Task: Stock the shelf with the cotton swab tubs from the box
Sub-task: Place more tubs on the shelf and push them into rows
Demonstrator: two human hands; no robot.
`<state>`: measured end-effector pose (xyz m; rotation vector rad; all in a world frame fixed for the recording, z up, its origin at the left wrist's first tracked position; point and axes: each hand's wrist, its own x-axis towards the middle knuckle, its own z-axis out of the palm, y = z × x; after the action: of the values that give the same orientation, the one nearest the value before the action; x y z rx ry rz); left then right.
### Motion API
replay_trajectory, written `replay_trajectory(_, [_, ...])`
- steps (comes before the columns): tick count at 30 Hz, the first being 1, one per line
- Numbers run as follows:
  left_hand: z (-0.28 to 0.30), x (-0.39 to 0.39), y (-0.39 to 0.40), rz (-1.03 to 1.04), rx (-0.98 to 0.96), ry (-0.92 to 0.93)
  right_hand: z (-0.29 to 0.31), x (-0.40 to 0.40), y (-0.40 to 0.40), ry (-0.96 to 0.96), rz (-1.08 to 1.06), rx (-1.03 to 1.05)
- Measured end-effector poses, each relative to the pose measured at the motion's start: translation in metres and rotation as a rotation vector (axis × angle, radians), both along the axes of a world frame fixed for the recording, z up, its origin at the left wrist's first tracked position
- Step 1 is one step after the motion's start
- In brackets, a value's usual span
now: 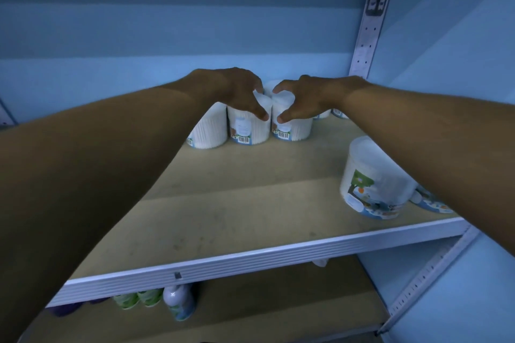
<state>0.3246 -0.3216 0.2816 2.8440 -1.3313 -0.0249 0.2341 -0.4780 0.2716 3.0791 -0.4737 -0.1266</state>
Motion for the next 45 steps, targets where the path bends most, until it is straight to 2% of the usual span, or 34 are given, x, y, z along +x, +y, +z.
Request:
replay_trajectory(17, [-0.011, 0.002, -0.015, 0.017, 0.023, -0.063, -0.002, -0.002, 0.011, -0.015, 0.040, -0.038])
replay_trajectory(27, [-0.009, -0.029, -0.002, 0.035, 0.039, -0.057, 0.009, -0.025, 0.037, 0.051, 0.003, -0.131])
replay_trajectory(45, [-0.001, -0.089, 0.038, 0.089, 0.032, -0.033, 0.011, -0.079, 0.075, 0.070, -0.013, -0.101])
